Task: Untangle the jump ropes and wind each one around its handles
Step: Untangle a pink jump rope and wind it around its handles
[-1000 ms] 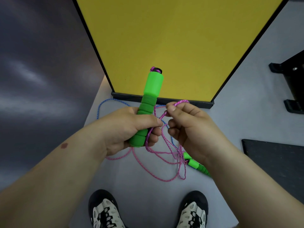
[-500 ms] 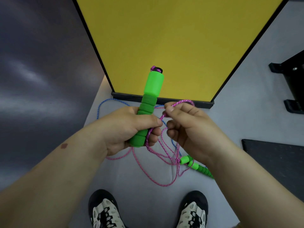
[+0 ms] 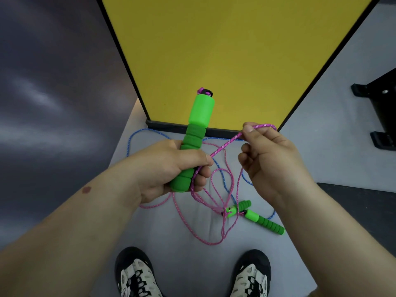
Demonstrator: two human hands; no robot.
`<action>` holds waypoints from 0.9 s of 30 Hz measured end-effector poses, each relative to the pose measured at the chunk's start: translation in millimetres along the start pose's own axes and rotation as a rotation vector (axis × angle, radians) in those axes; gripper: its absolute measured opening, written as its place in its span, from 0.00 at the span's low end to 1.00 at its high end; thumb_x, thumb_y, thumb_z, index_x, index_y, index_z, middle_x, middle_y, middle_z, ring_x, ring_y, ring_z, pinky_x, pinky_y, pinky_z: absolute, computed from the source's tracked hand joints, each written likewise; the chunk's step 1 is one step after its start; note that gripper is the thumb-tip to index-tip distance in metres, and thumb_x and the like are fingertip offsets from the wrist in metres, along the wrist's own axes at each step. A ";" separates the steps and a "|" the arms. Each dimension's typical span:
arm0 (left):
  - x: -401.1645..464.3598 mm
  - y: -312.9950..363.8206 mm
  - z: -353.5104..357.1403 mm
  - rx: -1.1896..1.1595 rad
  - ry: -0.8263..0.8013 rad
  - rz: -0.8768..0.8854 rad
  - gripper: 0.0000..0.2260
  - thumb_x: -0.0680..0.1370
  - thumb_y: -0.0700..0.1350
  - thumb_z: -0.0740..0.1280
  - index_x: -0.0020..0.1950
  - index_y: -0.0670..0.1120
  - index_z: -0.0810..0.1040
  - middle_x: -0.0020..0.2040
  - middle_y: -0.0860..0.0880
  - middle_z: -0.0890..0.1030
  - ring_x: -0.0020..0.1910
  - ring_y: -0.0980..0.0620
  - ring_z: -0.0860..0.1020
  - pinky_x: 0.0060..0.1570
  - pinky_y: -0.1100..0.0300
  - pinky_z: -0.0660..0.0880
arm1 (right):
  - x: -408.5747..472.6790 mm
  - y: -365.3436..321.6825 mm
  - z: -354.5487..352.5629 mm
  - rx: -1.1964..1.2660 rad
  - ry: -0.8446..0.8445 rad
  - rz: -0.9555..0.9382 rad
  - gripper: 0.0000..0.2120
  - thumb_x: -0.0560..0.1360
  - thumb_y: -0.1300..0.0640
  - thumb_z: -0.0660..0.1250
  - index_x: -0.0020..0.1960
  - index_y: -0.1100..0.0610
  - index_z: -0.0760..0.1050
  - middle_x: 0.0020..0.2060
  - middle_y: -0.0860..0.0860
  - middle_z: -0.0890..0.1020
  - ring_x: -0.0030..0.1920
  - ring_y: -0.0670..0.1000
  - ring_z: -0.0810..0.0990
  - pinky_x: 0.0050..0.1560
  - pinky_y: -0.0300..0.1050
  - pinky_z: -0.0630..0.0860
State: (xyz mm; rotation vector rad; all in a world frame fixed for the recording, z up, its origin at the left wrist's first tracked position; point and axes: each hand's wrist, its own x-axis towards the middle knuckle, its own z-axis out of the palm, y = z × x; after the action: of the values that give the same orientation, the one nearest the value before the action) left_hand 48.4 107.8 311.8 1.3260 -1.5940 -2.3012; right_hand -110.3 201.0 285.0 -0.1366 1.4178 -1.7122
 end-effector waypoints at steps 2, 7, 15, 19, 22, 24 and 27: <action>0.3 -0.1 -0.4 0.000 0.001 0.001 0.04 0.79 0.40 0.69 0.49 0.39 0.79 0.35 0.45 0.80 0.31 0.51 0.77 0.37 0.58 0.79 | 0.0 1.6 -0.6 0.001 -0.007 0.018 0.02 0.77 0.57 0.72 0.45 0.55 0.80 0.34 0.51 0.77 0.30 0.46 0.73 0.34 0.40 0.74; 0.5 0.2 -0.1 0.010 0.016 0.006 0.04 0.79 0.40 0.70 0.49 0.39 0.80 0.35 0.45 0.81 0.31 0.51 0.78 0.37 0.58 0.79 | -9.8 10.9 7.0 -0.075 -0.211 0.112 0.02 0.77 0.58 0.70 0.49 0.56 0.80 0.39 0.51 0.80 0.32 0.45 0.74 0.33 0.38 0.74; 1.9 -0.1 -0.3 -0.016 0.033 -0.001 0.05 0.78 0.40 0.70 0.49 0.39 0.80 0.35 0.45 0.81 0.30 0.51 0.78 0.41 0.56 0.79 | -12.4 14.3 9.0 -0.138 -0.224 0.044 0.02 0.77 0.60 0.70 0.46 0.55 0.82 0.37 0.52 0.78 0.32 0.45 0.74 0.35 0.39 0.73; 1.9 -0.7 -0.8 -0.012 0.013 -0.001 0.05 0.78 0.40 0.70 0.49 0.38 0.80 0.35 0.45 0.81 0.30 0.51 0.77 0.39 0.57 0.79 | -5.6 6.5 4.5 -0.046 -0.076 0.005 0.03 0.77 0.58 0.70 0.45 0.55 0.81 0.36 0.51 0.78 0.31 0.45 0.74 0.34 0.39 0.74; 1.2 -1.0 -0.8 -0.004 -0.006 -0.001 0.04 0.78 0.39 0.70 0.48 0.39 0.79 0.35 0.45 0.80 0.30 0.51 0.77 0.38 0.57 0.79 | -1.3 3.8 1.8 0.008 -0.001 0.001 0.04 0.77 0.57 0.72 0.44 0.55 0.80 0.33 0.51 0.75 0.30 0.46 0.73 0.34 0.39 0.74; 0.9 -0.8 -1.0 0.012 -0.010 -0.001 0.04 0.78 0.39 0.70 0.48 0.39 0.79 0.36 0.45 0.80 0.31 0.51 0.77 0.36 0.58 0.79 | -1.2 5.4 1.4 0.017 -0.003 0.024 0.04 0.77 0.56 0.71 0.45 0.55 0.80 0.34 0.51 0.76 0.31 0.46 0.73 0.34 0.39 0.74; 0.7 -0.5 -0.8 0.014 -0.005 -0.001 0.03 0.78 0.39 0.70 0.48 0.39 0.79 0.36 0.45 0.80 0.31 0.51 0.77 0.35 0.59 0.79 | -5.4 9.3 4.1 -0.025 -0.092 0.085 0.03 0.77 0.56 0.71 0.46 0.55 0.80 0.39 0.51 0.80 0.31 0.45 0.74 0.35 0.39 0.75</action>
State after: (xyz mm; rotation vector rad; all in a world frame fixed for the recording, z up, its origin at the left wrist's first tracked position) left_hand 48.7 107.1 310.9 1.3258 -1.6138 -2.3001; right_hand -99.6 201.9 280.9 -0.1644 1.3591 -1.5991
